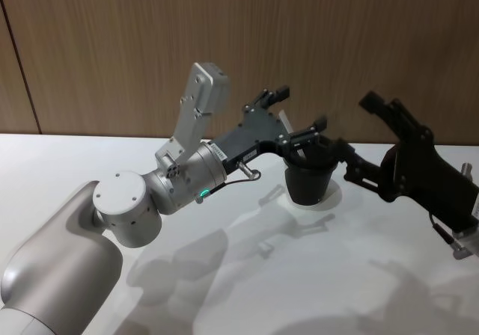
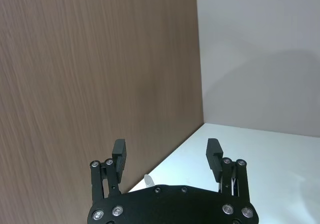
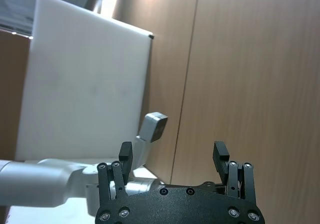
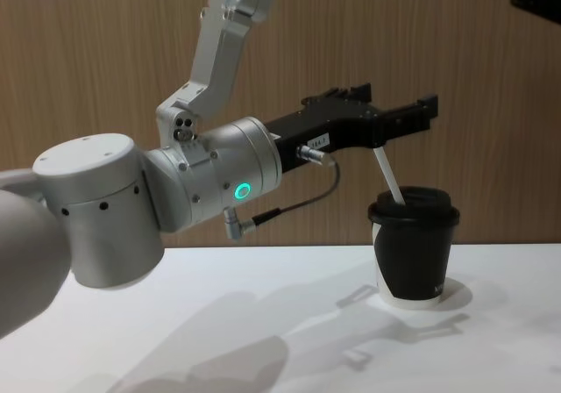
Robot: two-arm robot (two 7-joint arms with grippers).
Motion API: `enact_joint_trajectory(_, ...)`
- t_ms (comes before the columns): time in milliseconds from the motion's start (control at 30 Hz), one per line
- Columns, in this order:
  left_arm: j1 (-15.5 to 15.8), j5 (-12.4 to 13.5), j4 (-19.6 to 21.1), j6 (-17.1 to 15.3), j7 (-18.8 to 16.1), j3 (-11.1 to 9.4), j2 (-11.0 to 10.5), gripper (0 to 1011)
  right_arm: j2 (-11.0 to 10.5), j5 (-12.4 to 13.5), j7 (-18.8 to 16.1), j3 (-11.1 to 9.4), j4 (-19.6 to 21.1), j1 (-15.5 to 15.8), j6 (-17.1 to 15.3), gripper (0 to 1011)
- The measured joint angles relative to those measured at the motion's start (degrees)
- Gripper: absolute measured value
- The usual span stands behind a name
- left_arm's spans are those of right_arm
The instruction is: Pick up the straw with one hand, pass it to the other hand, and insert it into the cup.
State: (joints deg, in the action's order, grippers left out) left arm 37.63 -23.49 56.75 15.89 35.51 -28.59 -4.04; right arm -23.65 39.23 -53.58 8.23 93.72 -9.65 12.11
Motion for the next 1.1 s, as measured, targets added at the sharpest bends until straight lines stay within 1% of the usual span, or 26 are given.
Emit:
enact_joint_trajectory(167,-0.57,0.35,0.78,-0.03,-0.41,0.05,-0.34,1003,0.65,-0.02,3.11,-0.37,0.73,0.01,-1.33,1001)
enact_joint_trajectory(267,-0.94,0.49,1.20,-0.13,-0.54,0.10,-0.55,1003,1.05,0.21,4.33,-0.50,1.08,-0.01,-1.95,1001)
enact_joint_trajectory(367,-1.32,0.64,1.63,-0.29,-0.69,0.12,-0.81,1003,1.61,0.53,6.52,-0.61,1.76,-0.06,-3.03,1001)
enact_joint_trajectory(433,-1.61,0.79,1.94,-0.45,-0.90,0.13,-0.99,1003,1.68,0.55,6.95,-0.62,1.89,-0.06,-3.25,1001)
enact_joint_trajectory(533,-2.04,1.12,2.50,-0.78,-1.39,0.17,-1.26,1003,2.00,0.49,9.22,-0.63,2.60,-0.08,-4.28,1001)
enact_joint_trajectory(600,-2.25,1.34,2.80,-0.97,-1.69,0.19,-1.42,1003,2.04,0.37,9.89,-0.60,2.87,-0.08,-4.58,1001)
enact_joint_trajectory(867,-3.73,2.79,4.89,-1.99,-4.01,0.36,-2.16,1003,1.83,-1.27,13.73,-0.05,4.71,0.18,-6.06,1001)
enact_joint_trajectory(1100,-5.24,3.69,6.79,-2.29,-5.53,0.77,-2.61,1003,1.21,-3.02,16.11,0.55,5.99,0.66,-6.86,1001)
